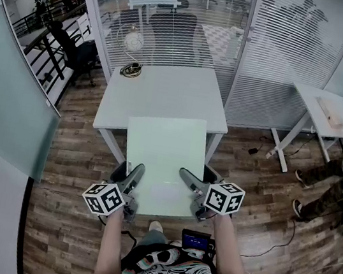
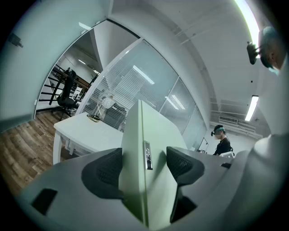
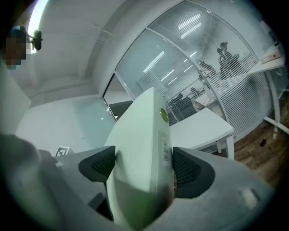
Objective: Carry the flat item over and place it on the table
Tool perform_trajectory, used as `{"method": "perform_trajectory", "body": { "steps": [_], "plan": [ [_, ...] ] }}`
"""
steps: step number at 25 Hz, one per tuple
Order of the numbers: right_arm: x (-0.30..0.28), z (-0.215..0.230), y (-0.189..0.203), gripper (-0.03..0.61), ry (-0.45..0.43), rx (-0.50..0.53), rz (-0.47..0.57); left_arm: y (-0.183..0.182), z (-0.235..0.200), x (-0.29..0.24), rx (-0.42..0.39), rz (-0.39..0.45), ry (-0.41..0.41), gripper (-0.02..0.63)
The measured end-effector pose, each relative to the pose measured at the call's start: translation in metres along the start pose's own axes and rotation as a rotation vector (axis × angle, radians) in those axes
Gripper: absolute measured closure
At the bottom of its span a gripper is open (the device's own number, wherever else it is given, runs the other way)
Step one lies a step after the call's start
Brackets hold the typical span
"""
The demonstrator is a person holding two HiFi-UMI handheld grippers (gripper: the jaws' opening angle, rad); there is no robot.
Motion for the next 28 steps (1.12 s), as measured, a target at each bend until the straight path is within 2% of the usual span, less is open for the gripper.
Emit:
{"method": "perform_trajectory", "body": {
  "steps": [7, 16, 23, 28],
  "plan": [
    [-0.003, 0.002, -0.002, 0.196, -0.001, 0.006, -0.007, 0.003, -0.001, 0.002, 0.006, 0.003, -0.003, 0.313],
    [-0.017, 0.019, -0.010, 0.196, -0.007, -0.038, 0.006, -0.003, -0.010, -0.014, 0.003, 0.001, -0.017, 0.313],
    [-0.049, 0.052, -0.036, 0.196, -0.001, -0.060, -0.010, -0.026, -0.033, -0.057, -0.001, -0.017, -0.022, 0.313],
    [-0.095, 0.089, -0.059, 0.196, 0.027, -0.097, 0.003, -0.057, -0.073, -0.110, -0.004, -0.061, -0.009, 0.313]
  ]
}}
Point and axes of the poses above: the fingertips, and each gripper's own axes: x backward along the fingers, z to its right, y out of its underside, the point moved 7 cm from there along x, backward along the fingers, and after that the axes turned 13 degrees about -z, right-handed, at the moved point
